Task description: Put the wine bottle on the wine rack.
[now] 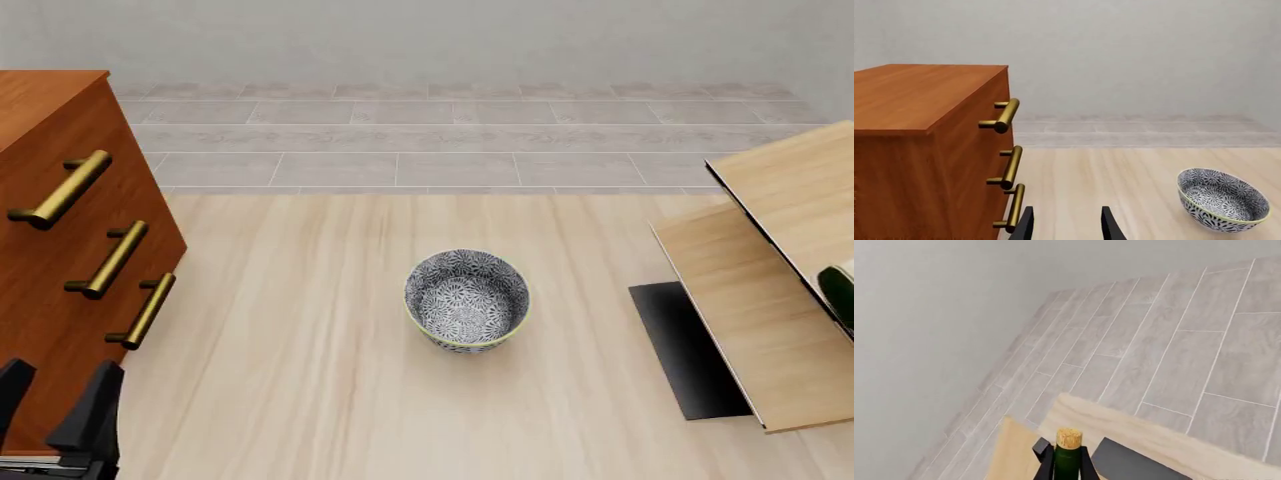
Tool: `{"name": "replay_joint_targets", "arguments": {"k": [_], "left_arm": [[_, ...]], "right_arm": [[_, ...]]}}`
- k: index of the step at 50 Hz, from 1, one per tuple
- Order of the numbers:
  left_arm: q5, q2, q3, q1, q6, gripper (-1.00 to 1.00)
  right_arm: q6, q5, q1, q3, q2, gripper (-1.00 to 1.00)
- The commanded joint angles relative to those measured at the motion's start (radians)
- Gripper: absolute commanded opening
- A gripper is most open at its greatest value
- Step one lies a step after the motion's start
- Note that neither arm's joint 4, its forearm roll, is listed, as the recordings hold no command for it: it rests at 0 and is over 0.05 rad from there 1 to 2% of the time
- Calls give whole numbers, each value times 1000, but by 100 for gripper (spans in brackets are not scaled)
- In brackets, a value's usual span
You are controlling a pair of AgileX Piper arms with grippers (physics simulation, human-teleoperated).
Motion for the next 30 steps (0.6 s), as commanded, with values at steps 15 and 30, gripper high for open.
{"name": "replay_joint_targets", "arguments": {"k": [15, 30], "left_arm": [[8, 0, 0, 11, 4, 100], [8, 0, 0, 17, 3, 100]], "right_arm": [[4, -55, 11, 101, 122, -100], [-2, -47, 15, 103, 113, -100]]}}
